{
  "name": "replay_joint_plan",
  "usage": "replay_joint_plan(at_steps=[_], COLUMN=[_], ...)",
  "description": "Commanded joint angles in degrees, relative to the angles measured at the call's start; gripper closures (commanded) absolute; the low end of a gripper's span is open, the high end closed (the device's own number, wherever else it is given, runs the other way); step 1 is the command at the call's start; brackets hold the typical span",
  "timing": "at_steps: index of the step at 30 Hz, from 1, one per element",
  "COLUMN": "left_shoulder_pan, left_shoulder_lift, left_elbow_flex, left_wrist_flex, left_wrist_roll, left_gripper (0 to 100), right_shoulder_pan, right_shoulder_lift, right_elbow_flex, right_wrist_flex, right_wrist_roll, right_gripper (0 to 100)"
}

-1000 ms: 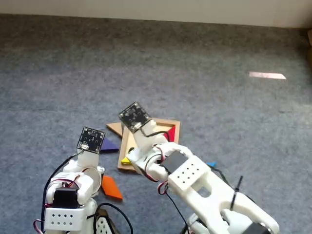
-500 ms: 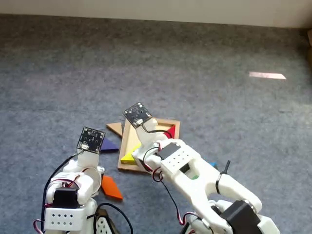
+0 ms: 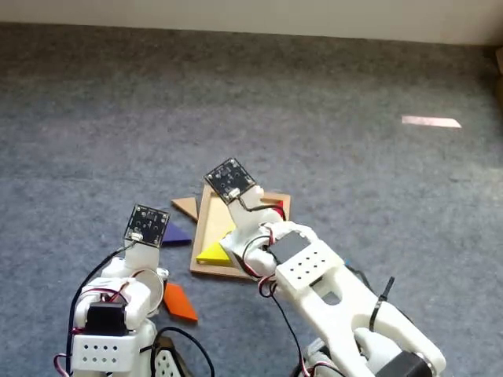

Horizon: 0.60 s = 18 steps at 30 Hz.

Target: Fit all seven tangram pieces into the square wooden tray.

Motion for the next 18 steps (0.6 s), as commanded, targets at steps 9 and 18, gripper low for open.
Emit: replay_joint_plan(at_steps=[9,18], left_shoulder_pan=[-0.7,-0.7], left_shoulder_lift=[-2.6,-2.6], left_elbow_flex=[1.2,1.2], left_wrist_flex=[0.7,0.7], left_wrist_roll=[-0.2,-0.2], left_gripper=[99,99], right_shoulder_pan=[-5.5,-0.7], right_shoulder_lift=[4.6,17.5], right_elbow_flex=[4.0,1.0], right_wrist_flex=[-14.7,-14.3], right_wrist_roll=[0.5,0.9], right_gripper=[82.5,82.5])
